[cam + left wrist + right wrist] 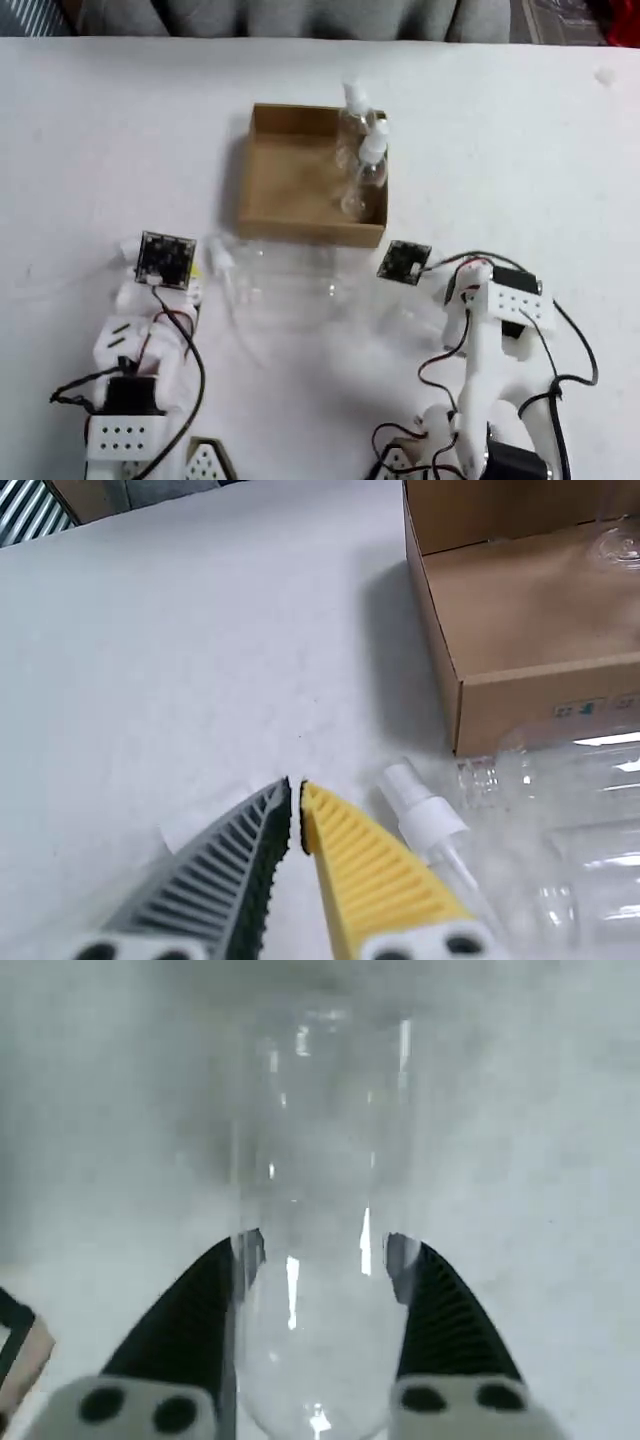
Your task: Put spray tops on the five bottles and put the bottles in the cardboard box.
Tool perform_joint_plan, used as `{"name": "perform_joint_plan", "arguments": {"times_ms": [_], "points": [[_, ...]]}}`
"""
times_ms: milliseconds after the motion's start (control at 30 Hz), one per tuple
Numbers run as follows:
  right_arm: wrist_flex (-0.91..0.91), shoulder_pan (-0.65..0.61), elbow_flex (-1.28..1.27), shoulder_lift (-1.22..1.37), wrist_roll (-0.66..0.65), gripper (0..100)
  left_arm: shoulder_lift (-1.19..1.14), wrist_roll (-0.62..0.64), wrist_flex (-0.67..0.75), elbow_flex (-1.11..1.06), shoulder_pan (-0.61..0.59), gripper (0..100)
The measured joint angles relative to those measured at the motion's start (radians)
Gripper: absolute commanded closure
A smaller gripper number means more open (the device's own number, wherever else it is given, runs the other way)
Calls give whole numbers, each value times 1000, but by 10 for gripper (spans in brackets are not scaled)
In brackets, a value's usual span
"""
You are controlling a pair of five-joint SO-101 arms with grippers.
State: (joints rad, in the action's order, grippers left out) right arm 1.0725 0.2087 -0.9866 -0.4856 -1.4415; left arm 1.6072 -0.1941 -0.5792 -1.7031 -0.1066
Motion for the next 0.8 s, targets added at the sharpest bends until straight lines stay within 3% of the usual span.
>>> {"name": "perform_joint_plan", "arguments": {"times_ms": [100, 400, 600, 800], "points": [[2, 0, -3, 0, -20, 717, 0, 0, 0, 0, 0, 976], [2, -35, -29, -6, -23, 714, 0, 0, 0, 0, 0, 976], [46, -32, 44, -6, 126, 719, 0, 0, 0, 0, 0, 976], [195, 12, 152, -6, 288, 900, 0, 0, 0, 0, 0, 976]]}}
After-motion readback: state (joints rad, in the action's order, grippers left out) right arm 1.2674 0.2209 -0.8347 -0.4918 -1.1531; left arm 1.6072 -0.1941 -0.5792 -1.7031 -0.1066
